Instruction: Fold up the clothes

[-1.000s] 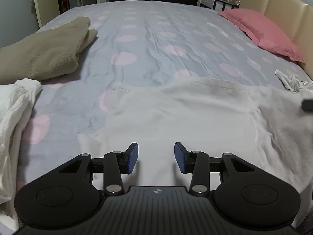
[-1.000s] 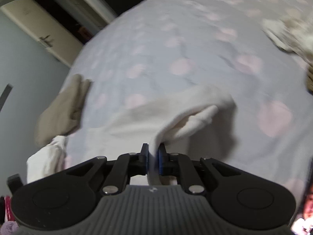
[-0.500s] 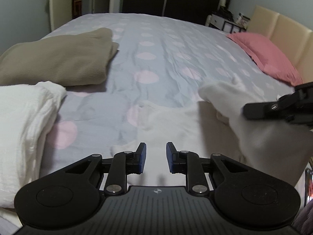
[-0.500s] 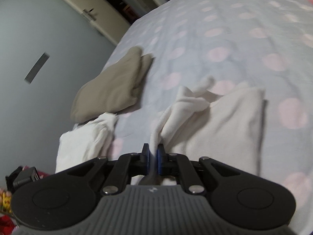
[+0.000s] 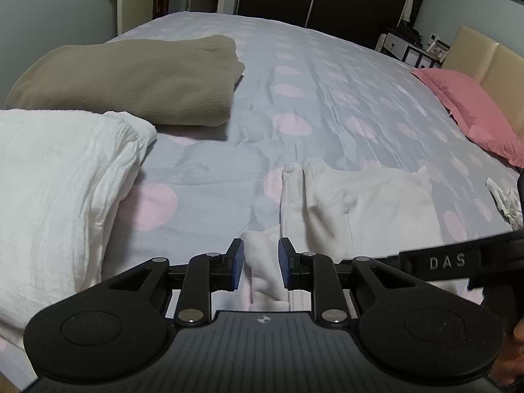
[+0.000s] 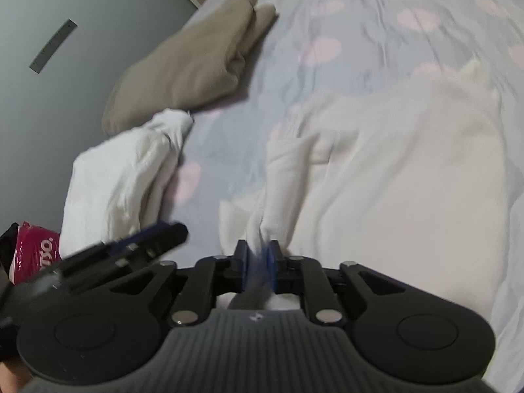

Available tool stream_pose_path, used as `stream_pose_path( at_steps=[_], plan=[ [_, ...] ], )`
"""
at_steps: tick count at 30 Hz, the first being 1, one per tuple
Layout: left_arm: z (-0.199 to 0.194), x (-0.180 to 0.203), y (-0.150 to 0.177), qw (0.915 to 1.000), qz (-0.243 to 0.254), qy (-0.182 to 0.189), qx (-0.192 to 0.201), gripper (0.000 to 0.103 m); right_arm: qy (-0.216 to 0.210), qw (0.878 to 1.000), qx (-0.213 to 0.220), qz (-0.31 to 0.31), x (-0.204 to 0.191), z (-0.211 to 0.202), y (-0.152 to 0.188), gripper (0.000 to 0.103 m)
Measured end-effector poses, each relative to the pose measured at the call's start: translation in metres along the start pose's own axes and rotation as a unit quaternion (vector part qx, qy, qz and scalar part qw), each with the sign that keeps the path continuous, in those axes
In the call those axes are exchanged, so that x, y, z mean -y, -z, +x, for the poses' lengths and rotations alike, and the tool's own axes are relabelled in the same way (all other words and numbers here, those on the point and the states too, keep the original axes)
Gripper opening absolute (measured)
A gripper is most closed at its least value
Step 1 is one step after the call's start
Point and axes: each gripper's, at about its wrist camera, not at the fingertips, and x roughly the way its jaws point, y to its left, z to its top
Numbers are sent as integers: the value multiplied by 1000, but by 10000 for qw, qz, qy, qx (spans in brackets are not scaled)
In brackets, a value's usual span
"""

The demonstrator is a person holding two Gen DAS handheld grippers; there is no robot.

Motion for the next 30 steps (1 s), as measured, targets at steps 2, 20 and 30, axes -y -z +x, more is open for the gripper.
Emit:
stream_pose_path(
  at_steps=[2, 20, 30],
  plan=[
    [-2, -2, 0, 10000, -33, 12, 18, 20, -86, 10000, 18, 20, 1, -6, 2, 35],
    [8, 40, 26, 9948, 290, 799, -552, 43, 1191, 9918, 453, -111, 74, -94, 53, 41],
    [6, 45, 57, 9895, 594, 608, -1173, 43, 1325, 9899, 284, -425, 88, -107, 103, 46]
  ],
)
